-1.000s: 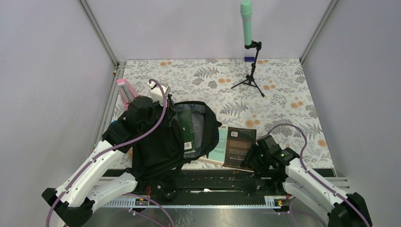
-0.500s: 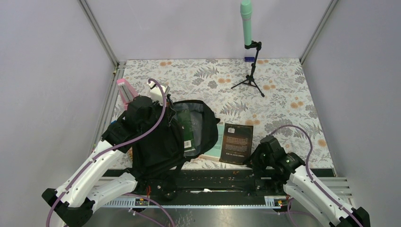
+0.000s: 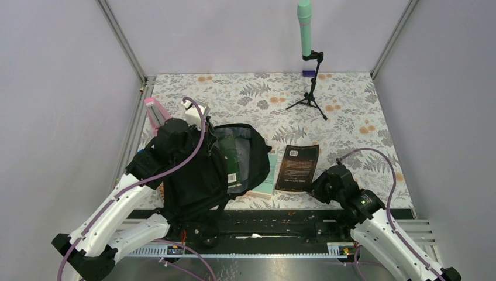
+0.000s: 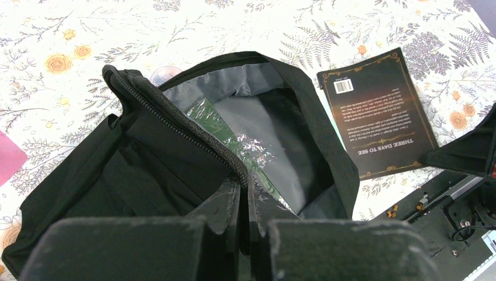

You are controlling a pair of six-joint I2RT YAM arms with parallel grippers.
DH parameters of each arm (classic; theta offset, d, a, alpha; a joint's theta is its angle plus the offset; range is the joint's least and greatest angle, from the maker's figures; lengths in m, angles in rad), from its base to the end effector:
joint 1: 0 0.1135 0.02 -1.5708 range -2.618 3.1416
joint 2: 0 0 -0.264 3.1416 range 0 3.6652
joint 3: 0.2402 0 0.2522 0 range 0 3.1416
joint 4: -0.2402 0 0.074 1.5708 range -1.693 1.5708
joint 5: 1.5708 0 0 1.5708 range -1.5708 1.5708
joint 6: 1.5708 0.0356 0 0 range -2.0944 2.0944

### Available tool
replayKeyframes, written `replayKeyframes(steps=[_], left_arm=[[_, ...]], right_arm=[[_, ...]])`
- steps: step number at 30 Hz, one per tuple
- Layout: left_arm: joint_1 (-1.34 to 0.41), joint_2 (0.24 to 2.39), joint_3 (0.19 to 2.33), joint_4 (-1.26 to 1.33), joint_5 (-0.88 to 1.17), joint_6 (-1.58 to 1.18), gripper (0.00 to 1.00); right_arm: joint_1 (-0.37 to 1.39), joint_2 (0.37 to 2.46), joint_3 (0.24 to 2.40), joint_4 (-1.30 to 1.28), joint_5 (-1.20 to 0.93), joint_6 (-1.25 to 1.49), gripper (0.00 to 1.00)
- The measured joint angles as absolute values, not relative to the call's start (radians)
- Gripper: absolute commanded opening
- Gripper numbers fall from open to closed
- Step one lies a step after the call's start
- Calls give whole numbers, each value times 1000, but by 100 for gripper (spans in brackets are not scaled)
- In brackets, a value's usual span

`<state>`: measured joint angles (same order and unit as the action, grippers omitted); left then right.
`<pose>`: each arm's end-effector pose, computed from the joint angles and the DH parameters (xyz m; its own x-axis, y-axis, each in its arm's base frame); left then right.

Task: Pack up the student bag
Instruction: Pick up the book from the center of the board.

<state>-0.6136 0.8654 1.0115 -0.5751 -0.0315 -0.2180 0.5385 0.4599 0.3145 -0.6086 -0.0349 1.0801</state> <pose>0.1495 -0.1039 0.3639 -0.4514 0.0536 -0.8907 0.4655 0.8657 -0.1839 0.0976 0.0597 0.1795 -0.7483 0.5798 -0.3224 0.2665 0.7078 0.6542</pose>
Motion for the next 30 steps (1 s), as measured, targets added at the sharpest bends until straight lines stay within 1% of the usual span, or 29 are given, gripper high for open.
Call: replayKeyframes(steps=[5, 11, 16, 21, 25, 30], left_arm=[[-614, 863, 1003, -571, -27, -217, 0], [-611, 823, 974, -543, 7, -206, 0], [-609, 792, 959, -527, 39, -196, 0], [-608, 786, 954, -520, 54, -189, 0], [-608, 786, 953, -519, 57, -188, 0], [-608, 778, 941, -511, 57, -188, 0]], right_arm=[[539, 448, 414, -654, 52, 1000, 0], [538, 448, 583, -691, 193, 822, 0], [538, 476, 672, -654, 225, 670, 0], [538, 535, 721, -535, 149, 546, 0], [538, 599, 756, -417, -8, 489, 0], [542, 675, 785, -272, -186, 480, 0]])
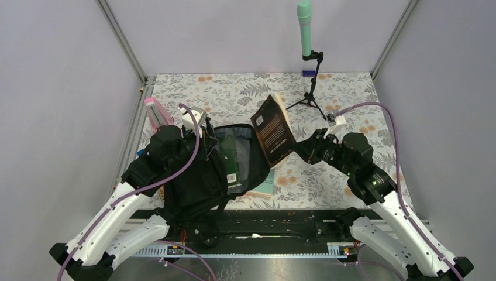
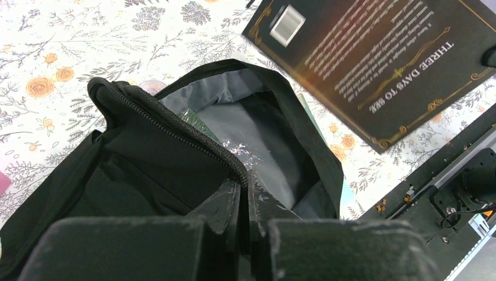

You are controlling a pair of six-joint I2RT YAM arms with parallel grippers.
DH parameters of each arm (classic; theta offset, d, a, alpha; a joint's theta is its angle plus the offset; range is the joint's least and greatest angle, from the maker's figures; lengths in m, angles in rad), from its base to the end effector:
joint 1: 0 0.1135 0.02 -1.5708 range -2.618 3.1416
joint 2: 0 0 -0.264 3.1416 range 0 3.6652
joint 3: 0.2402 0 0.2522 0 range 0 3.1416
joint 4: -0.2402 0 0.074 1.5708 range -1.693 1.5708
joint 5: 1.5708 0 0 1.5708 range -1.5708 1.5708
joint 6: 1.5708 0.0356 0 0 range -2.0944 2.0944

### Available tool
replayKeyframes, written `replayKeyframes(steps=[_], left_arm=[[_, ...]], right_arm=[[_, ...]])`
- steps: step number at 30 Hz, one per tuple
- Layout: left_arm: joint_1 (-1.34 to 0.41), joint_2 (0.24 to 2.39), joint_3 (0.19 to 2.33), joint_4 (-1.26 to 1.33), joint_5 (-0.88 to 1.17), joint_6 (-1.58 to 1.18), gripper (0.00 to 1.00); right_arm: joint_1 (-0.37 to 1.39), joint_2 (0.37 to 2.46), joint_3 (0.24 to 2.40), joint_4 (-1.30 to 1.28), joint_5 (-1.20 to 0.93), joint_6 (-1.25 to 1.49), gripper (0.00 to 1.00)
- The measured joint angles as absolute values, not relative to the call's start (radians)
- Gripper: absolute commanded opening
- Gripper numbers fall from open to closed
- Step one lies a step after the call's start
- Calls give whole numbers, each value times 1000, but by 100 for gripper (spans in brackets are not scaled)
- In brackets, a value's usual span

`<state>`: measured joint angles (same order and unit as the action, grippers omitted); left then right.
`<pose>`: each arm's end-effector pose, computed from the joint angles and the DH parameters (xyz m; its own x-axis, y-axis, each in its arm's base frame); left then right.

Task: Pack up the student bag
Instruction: Pick up the book from the center of the board, then place the book in the student bag.

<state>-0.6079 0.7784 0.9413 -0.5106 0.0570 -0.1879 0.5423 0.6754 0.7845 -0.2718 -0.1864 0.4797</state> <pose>0.1359 -0.0970 0.3605 -0.3895 0.0438 -0.9200 0.5511 0.8114 -0.1947 0.1323 0.0874 0.3472 -0.4294 0.2707 -0.8616 -0.5248 0.7015 0.4821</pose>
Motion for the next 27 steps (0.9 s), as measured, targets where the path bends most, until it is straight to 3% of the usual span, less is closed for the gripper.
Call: replayKeyframes(steps=[9, 17, 27], left_arm=[[-604, 778, 940, -505, 58, -188, 0], [-602, 778, 940, -505, 64, -188, 0], [-597, 779, 940, -505, 69, -188, 0]], right_arm=[[624, 727, 785, -79, -262, 532, 0], [790, 841, 778, 22, -174, 576, 0], [850, 920, 696, 172, -31, 692, 0]])
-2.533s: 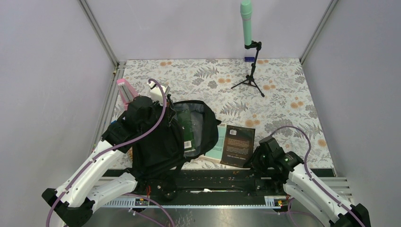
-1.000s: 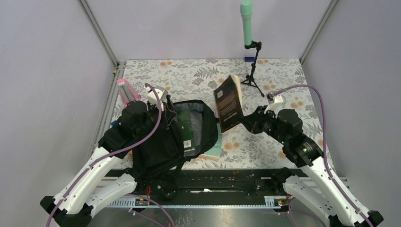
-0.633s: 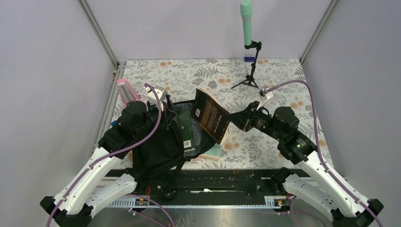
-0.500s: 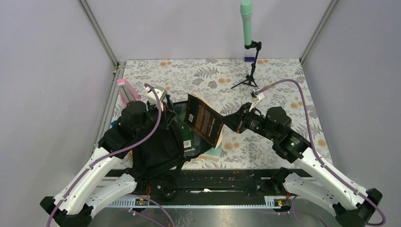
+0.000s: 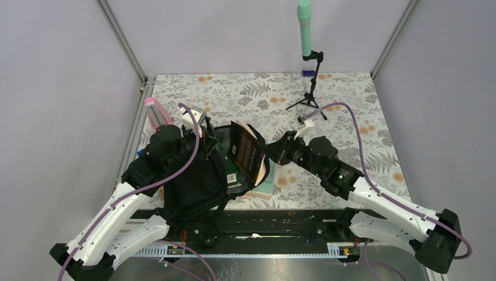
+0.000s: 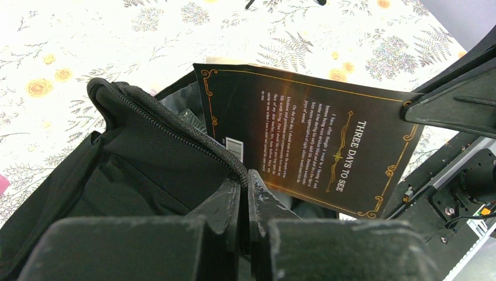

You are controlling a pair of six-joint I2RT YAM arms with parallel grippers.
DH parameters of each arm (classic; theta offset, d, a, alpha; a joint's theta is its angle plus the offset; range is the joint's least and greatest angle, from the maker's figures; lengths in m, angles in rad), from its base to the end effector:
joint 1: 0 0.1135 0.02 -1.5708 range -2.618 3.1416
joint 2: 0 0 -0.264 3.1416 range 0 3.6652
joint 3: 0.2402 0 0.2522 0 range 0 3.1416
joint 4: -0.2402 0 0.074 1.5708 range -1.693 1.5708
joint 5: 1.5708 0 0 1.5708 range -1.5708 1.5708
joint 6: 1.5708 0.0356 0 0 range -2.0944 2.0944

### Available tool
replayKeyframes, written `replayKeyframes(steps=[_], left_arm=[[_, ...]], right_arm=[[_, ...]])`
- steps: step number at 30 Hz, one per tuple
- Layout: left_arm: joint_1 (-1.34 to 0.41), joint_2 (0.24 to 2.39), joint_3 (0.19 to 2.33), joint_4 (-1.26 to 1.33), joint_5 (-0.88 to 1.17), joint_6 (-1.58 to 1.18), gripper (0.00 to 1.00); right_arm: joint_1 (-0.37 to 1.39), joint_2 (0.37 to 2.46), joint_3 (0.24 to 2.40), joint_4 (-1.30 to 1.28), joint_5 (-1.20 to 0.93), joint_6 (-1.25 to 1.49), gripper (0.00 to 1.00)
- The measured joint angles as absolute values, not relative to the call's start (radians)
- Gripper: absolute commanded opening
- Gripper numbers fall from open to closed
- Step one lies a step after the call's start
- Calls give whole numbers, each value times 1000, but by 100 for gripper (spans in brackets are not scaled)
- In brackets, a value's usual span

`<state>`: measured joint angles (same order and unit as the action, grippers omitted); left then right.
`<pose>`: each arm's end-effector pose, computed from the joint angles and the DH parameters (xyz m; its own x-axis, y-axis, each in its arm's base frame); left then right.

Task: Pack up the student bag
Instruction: Place the book in the student bag.

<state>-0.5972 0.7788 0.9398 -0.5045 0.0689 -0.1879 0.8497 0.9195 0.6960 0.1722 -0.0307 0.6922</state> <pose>0.1370 -0.0962 0.3605 -0.3884 0.0388 -0.9207 0.5518 0.8100 -0.1987 0.1455 0.1671 0.3221 -0.5181 0.3768 -0.7678 -0.5719 0.5149 0.6386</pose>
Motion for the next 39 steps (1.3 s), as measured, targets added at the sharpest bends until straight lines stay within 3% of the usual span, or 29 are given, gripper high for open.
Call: replayKeyframes(steps=[11, 23, 32, 39], left_arm=[[-594, 779, 940, -503, 73, -188, 0], [-588, 779, 940, -502, 76, -188, 0], [-588, 781, 939, -521, 94, -188, 0], [-586, 781, 937, -529, 101, -188, 0]], right_arm=[[942, 997, 641, 318, 137, 783, 0], [1103, 1230, 641, 500, 261, 836, 0], [1211, 1420, 707, 548, 348, 833, 0], [1248, 1433, 708, 514, 441, 815, 0]])
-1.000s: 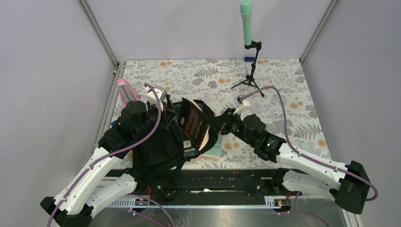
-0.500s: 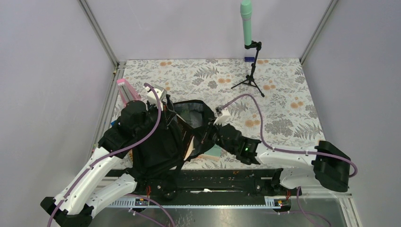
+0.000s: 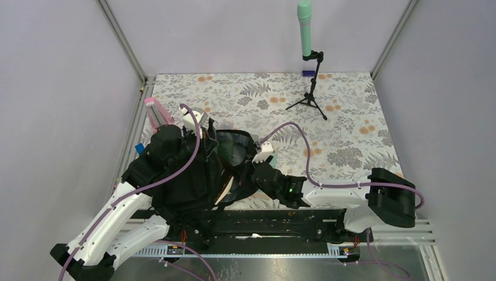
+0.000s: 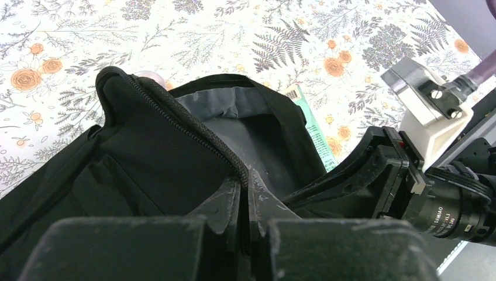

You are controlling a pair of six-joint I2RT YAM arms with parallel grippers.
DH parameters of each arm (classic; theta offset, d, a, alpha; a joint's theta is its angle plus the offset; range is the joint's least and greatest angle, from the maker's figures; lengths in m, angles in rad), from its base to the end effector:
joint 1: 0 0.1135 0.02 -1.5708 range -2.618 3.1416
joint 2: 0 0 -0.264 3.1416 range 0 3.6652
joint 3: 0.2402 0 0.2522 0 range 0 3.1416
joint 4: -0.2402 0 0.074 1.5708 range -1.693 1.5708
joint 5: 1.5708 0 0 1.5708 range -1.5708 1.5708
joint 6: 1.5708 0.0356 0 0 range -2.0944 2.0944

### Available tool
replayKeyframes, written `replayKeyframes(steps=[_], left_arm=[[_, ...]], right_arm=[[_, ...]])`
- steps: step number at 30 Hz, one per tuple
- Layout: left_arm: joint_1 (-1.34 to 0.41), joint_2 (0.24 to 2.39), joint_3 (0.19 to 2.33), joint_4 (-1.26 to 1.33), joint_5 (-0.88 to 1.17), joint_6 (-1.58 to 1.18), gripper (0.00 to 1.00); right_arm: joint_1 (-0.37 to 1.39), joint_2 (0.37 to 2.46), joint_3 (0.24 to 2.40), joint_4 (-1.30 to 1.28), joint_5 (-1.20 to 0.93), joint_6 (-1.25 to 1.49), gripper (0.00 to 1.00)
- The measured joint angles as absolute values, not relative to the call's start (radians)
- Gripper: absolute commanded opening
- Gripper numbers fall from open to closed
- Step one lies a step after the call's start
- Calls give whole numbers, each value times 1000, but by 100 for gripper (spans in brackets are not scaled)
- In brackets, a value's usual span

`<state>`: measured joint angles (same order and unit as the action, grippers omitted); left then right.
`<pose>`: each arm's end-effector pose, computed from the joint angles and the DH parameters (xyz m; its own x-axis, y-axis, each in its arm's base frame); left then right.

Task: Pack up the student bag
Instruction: Place the book in the student bag.

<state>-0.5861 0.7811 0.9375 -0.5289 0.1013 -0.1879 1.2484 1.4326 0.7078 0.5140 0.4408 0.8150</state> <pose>0.1372 -0.0954 0.3570 -0.4153 0.0527 -0.9082 0.5611 0.8007 -0.2101 0.1128 0.2898 0.2353 -0.5735 0.3604 -0.7357 -0.4494 0.6124 0.6504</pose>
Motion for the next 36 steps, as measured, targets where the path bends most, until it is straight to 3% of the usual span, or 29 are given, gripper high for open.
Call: replayKeyframes(steps=[14, 35, 36], left_arm=[[-576, 781, 937, -505, 102, -188, 0], [-569, 781, 937, -506, 118, -189, 0], [-569, 781, 937, -506, 119, -189, 0]], right_arm=[[1263, 1348, 707, 430, 619, 703, 0], [1275, 1594, 875, 370, 541, 704, 0], [1275, 1594, 877, 360, 542, 703, 6]])
